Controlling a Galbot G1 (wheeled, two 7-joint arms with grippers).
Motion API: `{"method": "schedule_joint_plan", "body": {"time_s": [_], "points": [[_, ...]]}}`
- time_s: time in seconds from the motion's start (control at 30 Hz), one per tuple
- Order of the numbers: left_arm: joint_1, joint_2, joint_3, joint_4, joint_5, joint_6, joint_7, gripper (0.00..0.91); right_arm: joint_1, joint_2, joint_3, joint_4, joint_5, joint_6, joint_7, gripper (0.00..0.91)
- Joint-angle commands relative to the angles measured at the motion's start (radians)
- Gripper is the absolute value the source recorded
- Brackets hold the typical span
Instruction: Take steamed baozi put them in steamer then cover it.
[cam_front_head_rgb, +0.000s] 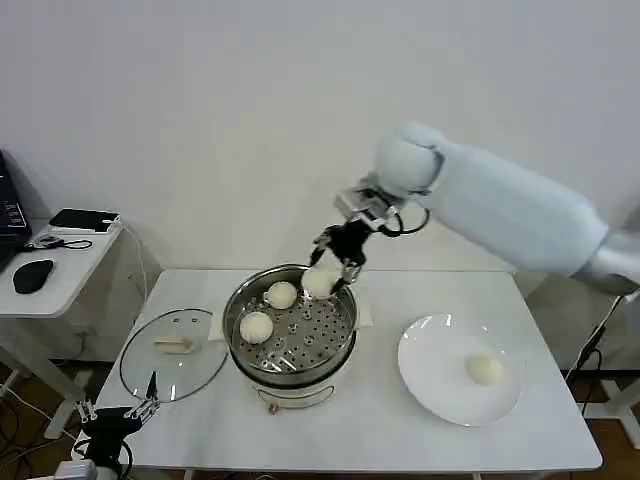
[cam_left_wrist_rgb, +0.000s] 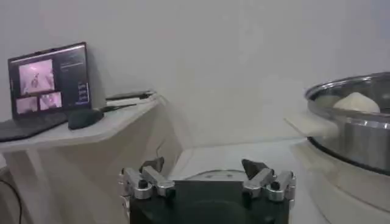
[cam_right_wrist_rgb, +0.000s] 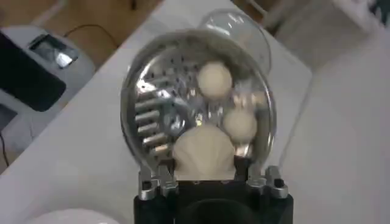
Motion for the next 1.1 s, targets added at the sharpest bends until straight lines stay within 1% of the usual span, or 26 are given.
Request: {"method": "schedule_joint_plan", "body": {"time_s": [0.03, 0.13, 0.2, 0.27, 0.33, 0.37, 0.47, 0.6, 0.73, 1.1], "points": [[0.013, -0.010, -0.003, -0.015, 0.008, -0.002, -0.002, 0.907, -0.044, 0.144, -0.007, -0.018, -0.235, 0.191, -0.027, 0.665], [0.019, -0.015, -0.005, -0.022, 0.008, -0.004, -0.003, 0.907, -0.061, 0.137, -0.048, 0.001, -0.263, 0.204, -0.022, 0.665], [0.020, -0.017, -0.006, -0.024, 0.008, -0.004, -0.003, 0.907, -0.078, 0.132, -0.062, 0.011, -0.303, 0.219, -0.008, 0.665], [0.018, -0.018, -0.008, -0.025, 0.008, -0.003, -0.002, 0.907, -0.095, 0.123, -0.073, 0.029, -0.344, 0.245, -0.004, 0.665], [0.015, -0.019, -0.008, -0.023, 0.008, -0.003, -0.002, 0.907, -0.104, 0.118, -0.086, 0.038, -0.362, 0.252, 0.002, 0.665], [0.014, -0.019, -0.008, -0.022, 0.008, -0.003, -0.002, 0.907, -0.106, 0.118, -0.088, 0.039, -0.368, 0.256, 0.005, 0.665], [0.011, -0.020, -0.005, -0.018, 0.009, -0.003, -0.002, 0.907, -0.126, 0.124, -0.084, 0.043, -0.444, 0.281, 0.023, 0.665], [0.004, -0.021, -0.003, -0.008, 0.011, -0.003, -0.002, 0.907, -0.150, 0.144, -0.082, 0.048, -0.509, 0.300, 0.047, 0.665], [0.001, -0.020, -0.005, -0.005, 0.010, -0.002, -0.001, 0.907, -0.158, 0.154, -0.087, 0.053, -0.488, 0.301, 0.044, 0.665], [-0.006, -0.014, -0.009, 0.010, 0.009, -0.001, 0.001, 0.907, -0.173, 0.166, -0.098, 0.107, -0.476, 0.306, 0.046, 0.665]]}}
